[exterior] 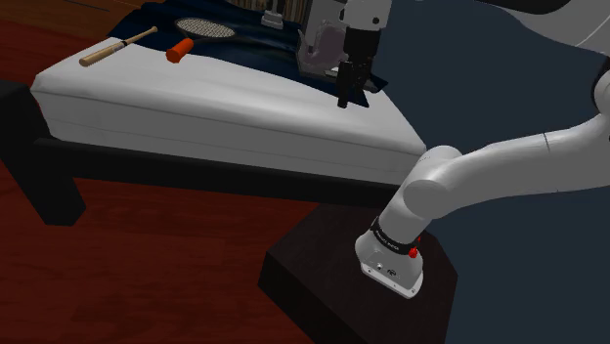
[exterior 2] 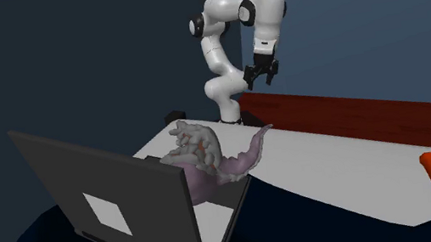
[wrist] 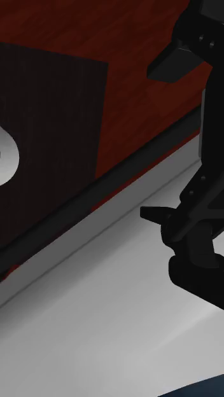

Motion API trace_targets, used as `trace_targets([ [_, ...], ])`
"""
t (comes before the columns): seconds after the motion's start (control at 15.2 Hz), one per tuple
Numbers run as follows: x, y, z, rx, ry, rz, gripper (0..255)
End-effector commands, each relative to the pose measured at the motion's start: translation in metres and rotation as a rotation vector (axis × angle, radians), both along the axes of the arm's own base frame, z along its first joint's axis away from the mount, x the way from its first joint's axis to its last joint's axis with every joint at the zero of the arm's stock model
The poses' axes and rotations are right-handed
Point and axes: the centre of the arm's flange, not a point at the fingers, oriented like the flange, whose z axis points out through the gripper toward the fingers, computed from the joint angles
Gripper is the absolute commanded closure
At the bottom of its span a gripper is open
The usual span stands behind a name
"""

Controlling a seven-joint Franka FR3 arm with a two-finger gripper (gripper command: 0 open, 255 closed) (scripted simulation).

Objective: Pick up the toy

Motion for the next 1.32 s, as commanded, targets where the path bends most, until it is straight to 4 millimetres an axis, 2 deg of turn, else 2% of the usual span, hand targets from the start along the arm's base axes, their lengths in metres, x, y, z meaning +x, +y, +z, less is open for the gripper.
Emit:
trace_targets([
  [0.0, 0.000, 0.000, 0.000, 0.000, 0.000, 0.000, 0],
  [0.26, 0.013, -0.050, 0.002, 0.023, -0.019, 0.143, 0],
  [0.59, 0.039, -0.109, 0.004, 0.052, -0.044, 0.321, 0],
  [0.92, 0.075, -0.163, 0.005, 0.082, -0.068, 0.499, 0],
  [1.25, 0.119, -0.209, 0.005, 0.111, -0.092, 0.677, 0],
])
